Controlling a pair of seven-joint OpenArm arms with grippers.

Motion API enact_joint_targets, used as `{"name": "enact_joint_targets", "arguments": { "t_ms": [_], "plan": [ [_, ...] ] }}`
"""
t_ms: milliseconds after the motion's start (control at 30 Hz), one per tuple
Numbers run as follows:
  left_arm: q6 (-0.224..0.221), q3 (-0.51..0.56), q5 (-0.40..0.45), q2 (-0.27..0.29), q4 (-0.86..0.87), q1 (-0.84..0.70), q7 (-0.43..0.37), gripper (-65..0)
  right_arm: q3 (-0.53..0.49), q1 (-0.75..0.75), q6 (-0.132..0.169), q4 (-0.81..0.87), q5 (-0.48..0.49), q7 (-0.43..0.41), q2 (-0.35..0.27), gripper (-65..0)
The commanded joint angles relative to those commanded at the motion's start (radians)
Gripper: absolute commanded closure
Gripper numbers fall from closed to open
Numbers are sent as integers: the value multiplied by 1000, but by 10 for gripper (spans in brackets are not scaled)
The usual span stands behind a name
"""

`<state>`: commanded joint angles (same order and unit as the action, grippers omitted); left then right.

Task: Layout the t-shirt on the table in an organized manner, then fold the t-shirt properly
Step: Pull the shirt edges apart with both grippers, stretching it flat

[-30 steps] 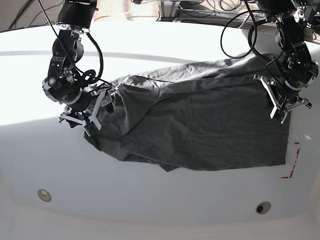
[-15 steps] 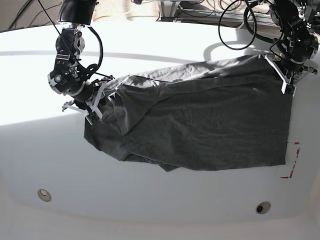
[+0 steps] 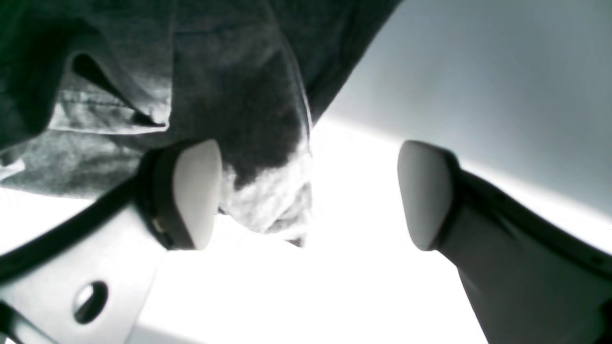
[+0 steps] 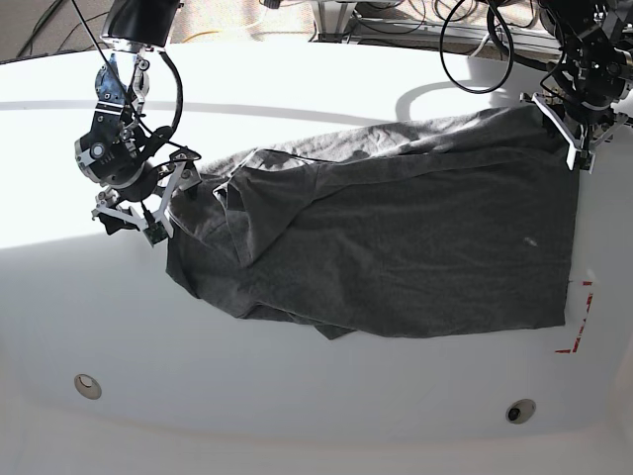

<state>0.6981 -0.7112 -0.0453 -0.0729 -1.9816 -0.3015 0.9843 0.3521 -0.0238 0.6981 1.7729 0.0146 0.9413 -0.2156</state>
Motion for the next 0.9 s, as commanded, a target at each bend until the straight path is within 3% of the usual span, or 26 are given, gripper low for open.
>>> {"name": "enact_joint_targets", "arguments": {
  "t_ms": [167, 367, 700, 800, 900],
  "plan": [
    [0, 0, -2, -6, 0, 11, 0, -293, 31, 15, 0, -106, 23, -43, -37, -490],
    [0, -3, -2, -9, 0, 20, 0, -293, 35, 18, 0, -241, 138, -51, -89, -488],
    [0, -3, 0, -34, 0, 21, -2, -293, 29, 9, 0, -255, 193, -51, -83, -482],
    [0, -3, 0, -34, 0, 21, -2, -293, 31, 9, 0, -256, 184, -51, -61, -409],
    [0, -3, 0, -34, 0, 20, -2, -293, 29, 9, 0, -256, 184, -51, -52, -235]
  ]
}}
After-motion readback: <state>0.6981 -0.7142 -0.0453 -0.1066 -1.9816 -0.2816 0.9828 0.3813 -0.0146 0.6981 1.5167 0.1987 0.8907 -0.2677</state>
